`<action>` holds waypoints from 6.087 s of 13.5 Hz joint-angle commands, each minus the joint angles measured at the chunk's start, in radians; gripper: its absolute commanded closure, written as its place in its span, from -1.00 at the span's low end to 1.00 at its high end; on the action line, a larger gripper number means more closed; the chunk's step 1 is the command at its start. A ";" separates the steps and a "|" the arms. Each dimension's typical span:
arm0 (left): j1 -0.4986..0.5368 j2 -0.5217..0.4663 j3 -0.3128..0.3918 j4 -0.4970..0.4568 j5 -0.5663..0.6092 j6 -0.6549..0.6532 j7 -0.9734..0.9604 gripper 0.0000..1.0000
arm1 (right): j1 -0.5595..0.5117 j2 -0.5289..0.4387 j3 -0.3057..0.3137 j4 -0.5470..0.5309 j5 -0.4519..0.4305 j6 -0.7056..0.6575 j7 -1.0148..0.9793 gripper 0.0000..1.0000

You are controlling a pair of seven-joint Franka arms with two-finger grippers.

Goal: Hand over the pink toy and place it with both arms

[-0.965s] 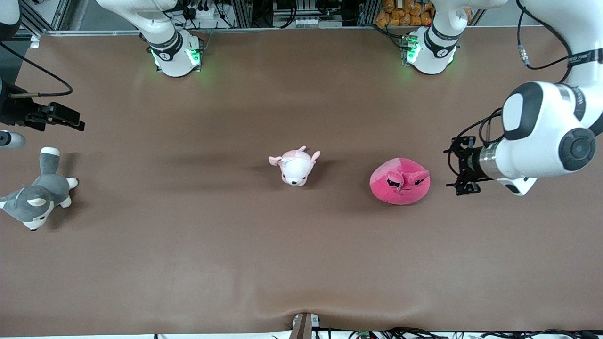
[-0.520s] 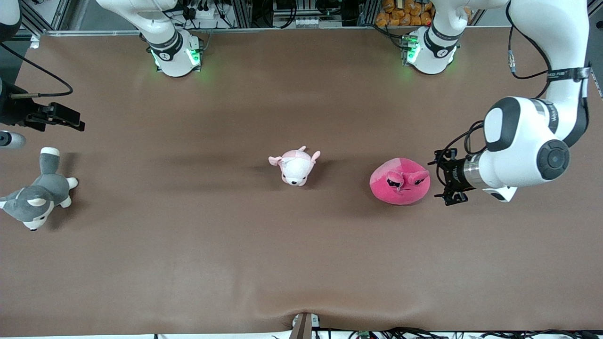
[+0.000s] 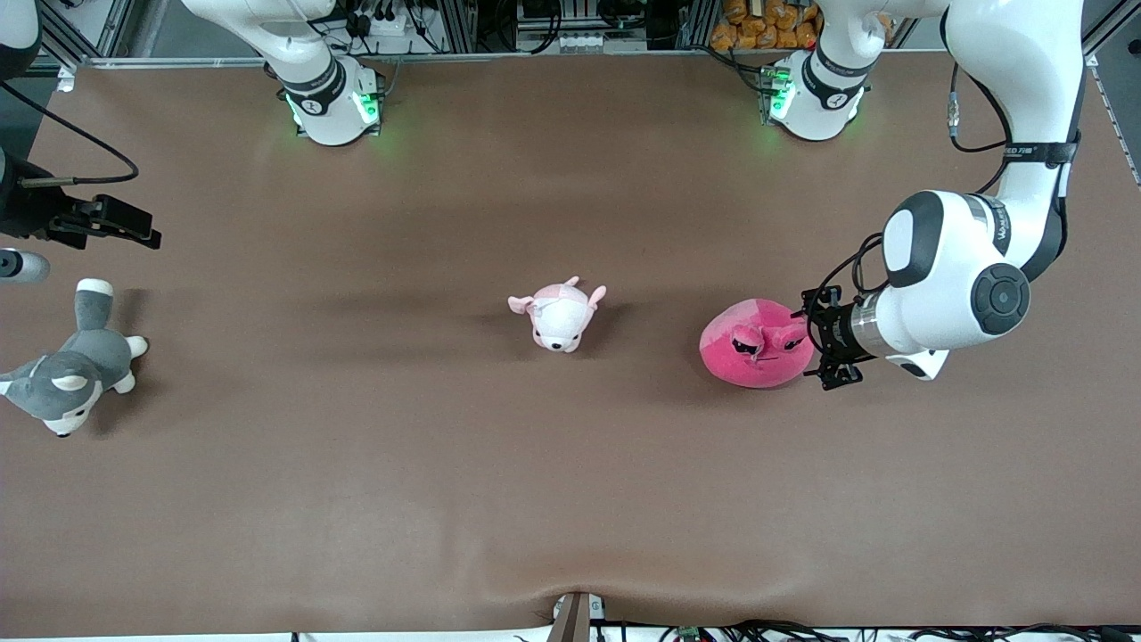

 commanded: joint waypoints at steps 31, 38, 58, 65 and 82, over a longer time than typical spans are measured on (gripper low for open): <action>-0.039 -0.046 -0.073 0.330 -0.263 -0.194 -0.134 1.00 | 0.100 0.370 0.000 0.089 0.414 0.174 0.168 -1.00; -0.204 0.020 -0.128 0.418 -0.263 -0.055 -0.411 1.00 | 0.100 0.378 0.005 0.089 0.530 0.171 0.102 -1.00; -0.422 0.171 -0.131 0.505 -0.281 0.309 -0.685 1.00 | 0.209 0.411 0.002 0.063 1.178 0.183 0.724 -1.00; -0.436 0.171 -0.131 0.505 -0.281 0.311 -0.686 1.00 | 0.252 0.422 0.003 0.049 1.187 0.182 0.724 -0.60; -0.363 0.111 -0.113 0.504 -0.269 0.158 -0.495 -1.00 | 0.137 0.422 -0.003 0.026 1.160 0.082 0.712 1.00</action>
